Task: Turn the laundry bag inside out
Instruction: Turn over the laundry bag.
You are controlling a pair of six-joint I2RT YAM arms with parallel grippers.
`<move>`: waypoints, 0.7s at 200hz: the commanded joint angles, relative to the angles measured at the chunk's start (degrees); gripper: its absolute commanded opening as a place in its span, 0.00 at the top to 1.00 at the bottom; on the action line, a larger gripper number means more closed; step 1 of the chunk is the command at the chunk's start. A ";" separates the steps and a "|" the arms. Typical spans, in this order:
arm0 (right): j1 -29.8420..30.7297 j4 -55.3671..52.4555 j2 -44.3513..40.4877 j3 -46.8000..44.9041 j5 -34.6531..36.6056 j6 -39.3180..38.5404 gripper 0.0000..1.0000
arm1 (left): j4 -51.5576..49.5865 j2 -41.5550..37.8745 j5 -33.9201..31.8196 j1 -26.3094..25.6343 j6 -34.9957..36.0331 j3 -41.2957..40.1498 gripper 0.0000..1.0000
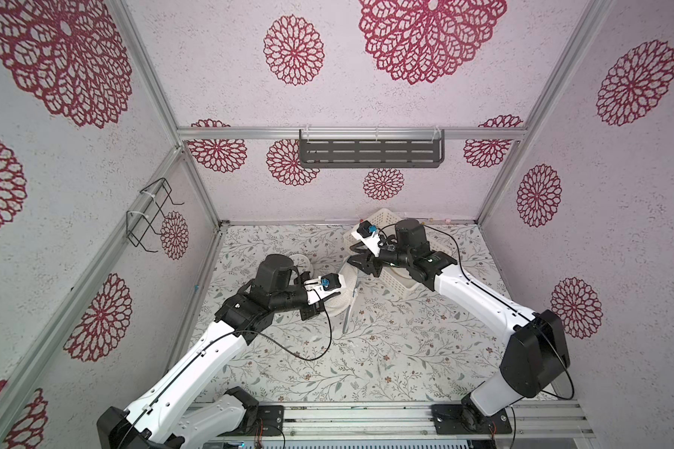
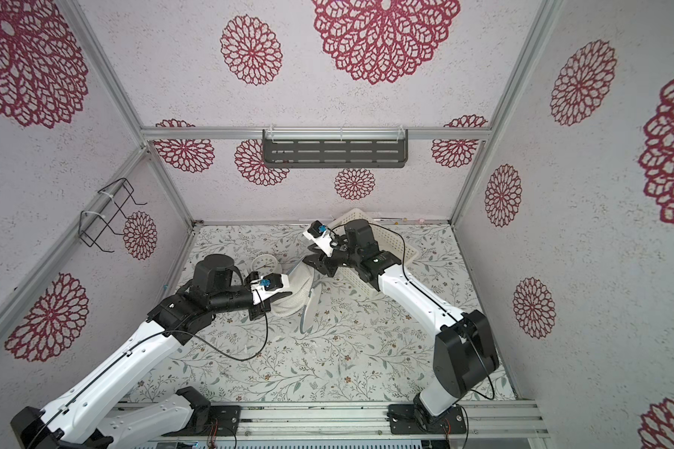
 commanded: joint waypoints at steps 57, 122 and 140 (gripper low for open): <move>-7.49 0.55 -1.55 -3.16 -12.88 29.77 0.45 | 40.14 -7.17 3.19 -0.65 -37.37 -12.23 1.00; -7.53 13.90 -11.39 -16.08 -13.99 57.87 0.43 | 60.81 -4.78 -5.60 -0.83 -57.96 -19.84 1.00; -7.80 13.33 -13.60 -16.00 -11.45 62.15 0.40 | 62.86 -3.86 -5.00 -0.82 -60.61 -20.42 1.00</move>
